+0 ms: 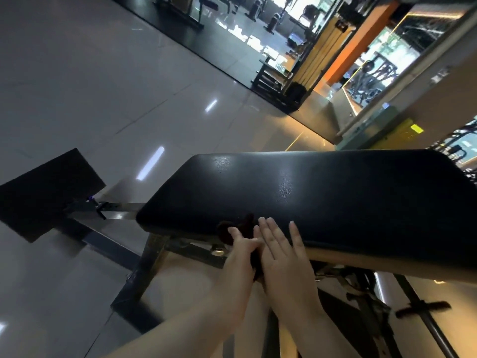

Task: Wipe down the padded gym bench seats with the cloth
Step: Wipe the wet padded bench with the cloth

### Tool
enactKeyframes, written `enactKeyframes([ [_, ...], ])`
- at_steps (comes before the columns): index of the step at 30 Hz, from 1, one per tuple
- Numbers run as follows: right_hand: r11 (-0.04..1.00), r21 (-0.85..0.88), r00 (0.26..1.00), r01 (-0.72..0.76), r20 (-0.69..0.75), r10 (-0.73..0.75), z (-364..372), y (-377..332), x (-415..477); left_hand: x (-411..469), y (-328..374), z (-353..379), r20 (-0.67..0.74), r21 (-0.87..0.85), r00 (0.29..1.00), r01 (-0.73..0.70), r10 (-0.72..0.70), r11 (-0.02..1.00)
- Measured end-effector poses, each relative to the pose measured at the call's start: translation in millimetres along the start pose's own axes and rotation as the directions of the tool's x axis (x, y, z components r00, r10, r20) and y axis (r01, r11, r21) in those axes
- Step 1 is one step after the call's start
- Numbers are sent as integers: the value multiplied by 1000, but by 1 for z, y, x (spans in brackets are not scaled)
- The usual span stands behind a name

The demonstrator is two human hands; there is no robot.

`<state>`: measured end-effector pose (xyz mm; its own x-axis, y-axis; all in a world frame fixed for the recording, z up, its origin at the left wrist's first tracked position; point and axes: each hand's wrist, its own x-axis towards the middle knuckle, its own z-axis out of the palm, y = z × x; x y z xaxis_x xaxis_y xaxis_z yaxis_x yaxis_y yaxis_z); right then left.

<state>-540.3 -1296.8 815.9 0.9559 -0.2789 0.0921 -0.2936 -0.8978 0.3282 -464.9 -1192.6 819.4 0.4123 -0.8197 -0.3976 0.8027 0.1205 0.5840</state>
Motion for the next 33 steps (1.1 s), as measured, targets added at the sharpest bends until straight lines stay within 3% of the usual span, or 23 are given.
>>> enactKeyframes([
  [4,988,155,1000,5,-16,-2,-5,-3,-9,-7,-8,11,59,35,998,-28,26,999],
  [7,999,49,1000,-22,0,22,-4,-6,-4,0,10,1,-55,230,995,-69,83,971],
  [9,998,-44,999,-42,-3,42,0,-4,-4,13,30,-8,-77,422,990,-77,120,903],
  [12,994,-110,1000,-11,-22,9,-1,4,-8,22,53,-11,38,660,996,-83,78,747],
  [14,991,-125,998,-38,-60,31,-10,19,-18,25,60,-7,92,741,995,-94,37,665],
  [16,985,-121,987,-119,-125,104,-21,40,-37,28,60,-8,109,765,991,-137,84,629],
  [18,954,-105,936,-280,-251,247,-30,61,-59,34,54,-14,124,779,978,-201,167,594],
  [20,882,8,822,-472,-360,443,-38,67,-67,36,45,-17,150,764,963,-256,222,592],
  [22,849,71,773,-523,-380,508,-35,58,-54,40,33,-19,196,782,935,-330,295,529],
  [25,896,-41,856,-442,-316,408,-8,32,-31,44,19,-19,214,826,888,-387,407,410],
  [28,921,-100,894,-375,-302,331,4,20,-22,45,20,-14,208,841,883,-381,421,384],
  [31,968,-181,973,-176,-179,144,-3,24,-28,51,24,-6,234,845,866,-406,441,349],
  [33,969,-207,981,-139,-162,106,-13,42,-38,54,24,1,254,833,857,-429,449,348],
])
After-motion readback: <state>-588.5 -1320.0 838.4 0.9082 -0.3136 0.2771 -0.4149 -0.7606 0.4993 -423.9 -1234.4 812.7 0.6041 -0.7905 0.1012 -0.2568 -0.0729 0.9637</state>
